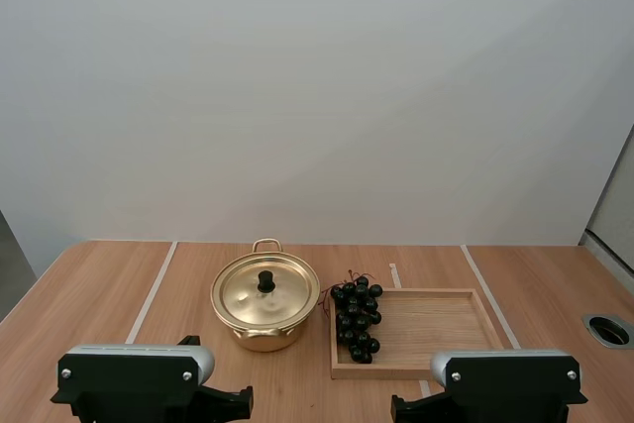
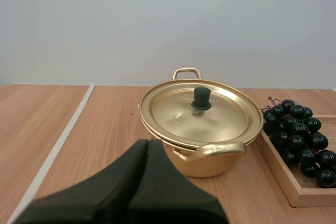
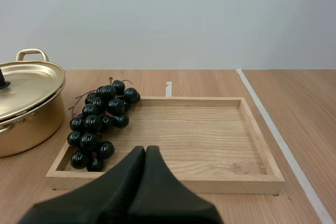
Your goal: Open the lid, put the grape in the pot, and close it
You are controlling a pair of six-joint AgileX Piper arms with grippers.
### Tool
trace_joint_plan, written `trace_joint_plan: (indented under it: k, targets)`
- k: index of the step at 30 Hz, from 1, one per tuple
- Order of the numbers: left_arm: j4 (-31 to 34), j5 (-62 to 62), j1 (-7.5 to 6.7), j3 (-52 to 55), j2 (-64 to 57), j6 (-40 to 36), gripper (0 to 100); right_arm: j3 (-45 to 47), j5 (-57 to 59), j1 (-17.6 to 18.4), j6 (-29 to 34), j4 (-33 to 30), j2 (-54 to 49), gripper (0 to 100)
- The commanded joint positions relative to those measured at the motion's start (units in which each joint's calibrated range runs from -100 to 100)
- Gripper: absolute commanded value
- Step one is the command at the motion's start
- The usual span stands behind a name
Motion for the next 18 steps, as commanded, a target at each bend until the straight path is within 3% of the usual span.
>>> trace_joint_plan:
  k: [1,11,18]
  targets:
    - [0.0,-1.36,0.04,0.1,-0.24,0.07,0,0.0,0.18,-0.27,-0.36,1.78,-0.41,0]
    - [-0.37,-0.95,0.04,0.1,-0.24,0.07,0,0.0,0.83,-0.27,-0.36,5.2,-0.41,0]
    - [-0.37,10.28,0.04,-13.0,-0.24,0.07,0,-5.58,4.62,-0.27,-0.53,5.2,-0.41,0]
